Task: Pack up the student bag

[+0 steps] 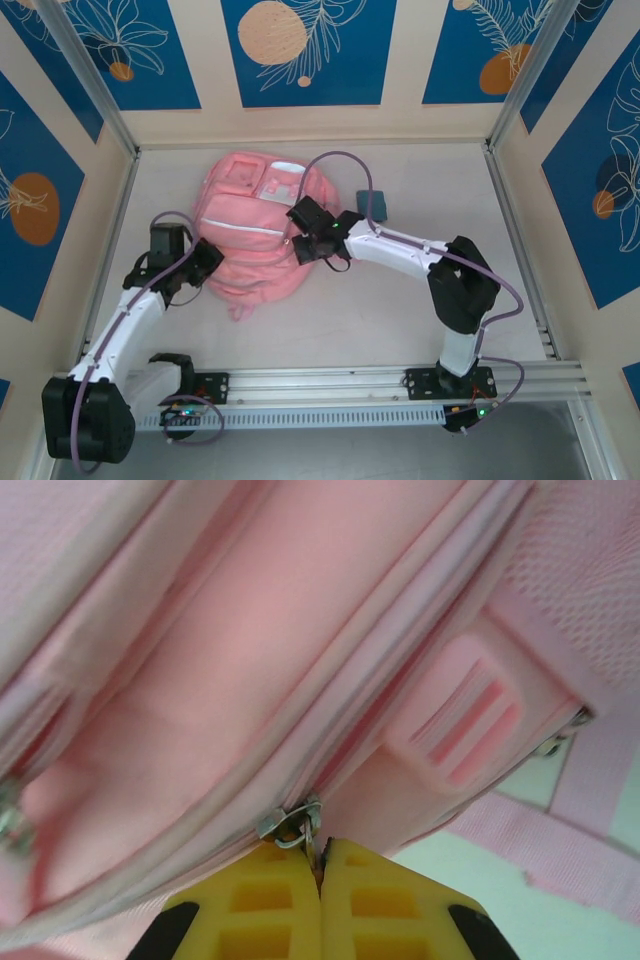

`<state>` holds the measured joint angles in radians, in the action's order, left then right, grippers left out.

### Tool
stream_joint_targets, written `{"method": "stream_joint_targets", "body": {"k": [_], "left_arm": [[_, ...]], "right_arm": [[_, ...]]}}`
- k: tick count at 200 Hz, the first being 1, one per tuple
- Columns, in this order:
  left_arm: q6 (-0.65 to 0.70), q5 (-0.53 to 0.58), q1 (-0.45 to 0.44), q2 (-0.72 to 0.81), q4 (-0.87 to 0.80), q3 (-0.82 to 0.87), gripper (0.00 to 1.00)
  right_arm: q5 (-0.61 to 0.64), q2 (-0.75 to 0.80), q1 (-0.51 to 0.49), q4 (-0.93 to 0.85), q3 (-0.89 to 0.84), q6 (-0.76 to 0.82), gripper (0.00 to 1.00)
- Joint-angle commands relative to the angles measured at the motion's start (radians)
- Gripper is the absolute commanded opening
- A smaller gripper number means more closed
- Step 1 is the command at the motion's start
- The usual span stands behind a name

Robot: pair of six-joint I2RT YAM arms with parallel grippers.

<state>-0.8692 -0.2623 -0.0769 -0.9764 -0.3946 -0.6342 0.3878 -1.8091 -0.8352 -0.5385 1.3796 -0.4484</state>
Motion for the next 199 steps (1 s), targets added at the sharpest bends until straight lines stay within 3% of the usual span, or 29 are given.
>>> {"method": "stream_joint_targets", "body": {"k": [1, 89, 99, 137, 164, 199], "left_arm": [[0.099, 0.074, 0.015, 0.028, -0.133, -0.030, 0.00], [0.178, 0.011, 0.015, 0.007, -0.169, -0.046, 0.00], [0.187, -0.010, 0.014, 0.004, -0.175, -0.057, 0.01], [0.219, -0.029, 0.015, 0.037, -0.266, -0.124, 0.40], [0.262, -0.035, 0.014, 0.046, -0.333, -0.201, 0.57], [0.317, -0.065, 0.009, 0.029, -0.304, -0.252, 0.60]], "right_arm": [[0.046, -0.013, 0.094, -0.032, 0.027, 0.032, 0.00], [0.027, -0.064, 0.174, -0.089, 0.157, 0.061, 0.00], [0.000, -0.044, 0.174, -0.094, 0.149, 0.057, 0.08], [-0.175, 0.130, 0.178, -0.021, 0.008, 0.036, 0.52], [-0.295, 0.252, 0.178, 0.044, -0.095, 0.014, 0.69], [-0.437, 0.280, 0.158, 0.140, -0.159, 0.013, 0.76]]}}
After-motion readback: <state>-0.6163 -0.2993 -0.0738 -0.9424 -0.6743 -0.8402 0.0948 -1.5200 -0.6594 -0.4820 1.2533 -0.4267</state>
